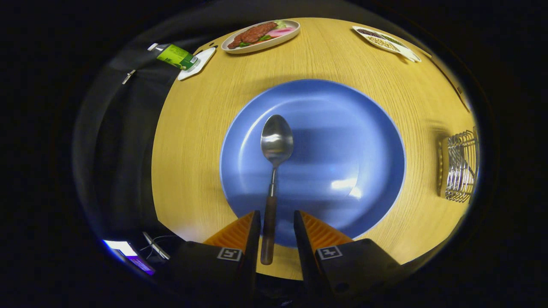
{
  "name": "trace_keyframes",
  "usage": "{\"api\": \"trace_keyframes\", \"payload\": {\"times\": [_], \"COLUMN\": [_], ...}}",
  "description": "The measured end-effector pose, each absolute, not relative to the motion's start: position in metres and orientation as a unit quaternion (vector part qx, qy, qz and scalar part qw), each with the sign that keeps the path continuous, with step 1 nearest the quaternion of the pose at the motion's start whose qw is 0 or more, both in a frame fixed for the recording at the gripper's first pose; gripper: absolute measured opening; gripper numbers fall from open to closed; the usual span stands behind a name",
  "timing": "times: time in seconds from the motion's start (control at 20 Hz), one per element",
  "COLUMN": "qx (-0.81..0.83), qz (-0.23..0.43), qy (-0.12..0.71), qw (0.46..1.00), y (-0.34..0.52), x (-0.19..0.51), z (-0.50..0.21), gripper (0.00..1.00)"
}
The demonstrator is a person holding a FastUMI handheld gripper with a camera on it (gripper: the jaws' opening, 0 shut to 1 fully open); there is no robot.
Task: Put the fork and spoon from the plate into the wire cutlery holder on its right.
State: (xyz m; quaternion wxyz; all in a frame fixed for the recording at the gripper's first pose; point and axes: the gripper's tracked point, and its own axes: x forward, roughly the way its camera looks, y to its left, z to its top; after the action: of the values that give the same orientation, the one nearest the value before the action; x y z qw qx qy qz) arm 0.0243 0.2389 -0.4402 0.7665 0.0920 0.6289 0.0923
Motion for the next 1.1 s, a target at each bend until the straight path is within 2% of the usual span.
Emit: {"api": "trace_keyframes", "payload": {"times": [0.1,0.15,0.3,0.45,0.7,1.1], "qx": [0.092,0.095,0.102,0.099,0.115,0.085], "qz": [0.085,0.091,0.101,0.108,0.130,0.186], "qy": [0.635,0.637,0.642,0.637,0.628,0.597], "qw": [0.762,0.759,0.753,0.757,0.759,0.776], "y": [0.234,0.235,0.231,0.227,0.219,0.198], "x": [0.023,0.023,0.023,0.024,0.025,0.013], "z": [-0.443,-0.444,-0.442,-0.443,-0.434,-0.392], "gripper": [0.27,0.21,0.21,0.13,0.08,0.08]}}
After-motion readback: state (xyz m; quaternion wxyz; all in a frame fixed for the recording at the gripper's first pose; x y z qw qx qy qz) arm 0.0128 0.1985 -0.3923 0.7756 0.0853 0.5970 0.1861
